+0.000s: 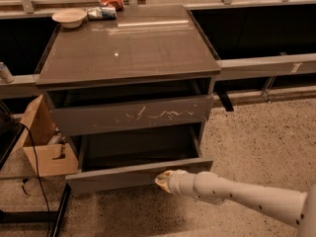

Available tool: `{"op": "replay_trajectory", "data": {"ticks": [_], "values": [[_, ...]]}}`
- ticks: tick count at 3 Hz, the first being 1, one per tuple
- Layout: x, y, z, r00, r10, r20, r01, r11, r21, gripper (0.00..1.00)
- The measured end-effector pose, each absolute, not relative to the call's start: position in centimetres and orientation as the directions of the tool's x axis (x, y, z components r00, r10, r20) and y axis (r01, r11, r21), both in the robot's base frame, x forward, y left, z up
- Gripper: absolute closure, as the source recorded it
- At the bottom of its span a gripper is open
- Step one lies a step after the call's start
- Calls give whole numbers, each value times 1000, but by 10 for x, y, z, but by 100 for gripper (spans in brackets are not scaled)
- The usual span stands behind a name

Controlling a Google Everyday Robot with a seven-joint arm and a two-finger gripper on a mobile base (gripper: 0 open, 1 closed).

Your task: Close middle drawer

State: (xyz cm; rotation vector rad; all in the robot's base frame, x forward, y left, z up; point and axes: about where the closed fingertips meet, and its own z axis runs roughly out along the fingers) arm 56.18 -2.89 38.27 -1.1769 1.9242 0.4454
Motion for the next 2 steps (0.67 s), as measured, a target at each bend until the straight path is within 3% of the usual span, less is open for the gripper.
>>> {"op": "replay_trajectory", "data": {"ticks": [2], "values": [[600,14,373,-158,-666,-729,-891,415,-186,100]]}}
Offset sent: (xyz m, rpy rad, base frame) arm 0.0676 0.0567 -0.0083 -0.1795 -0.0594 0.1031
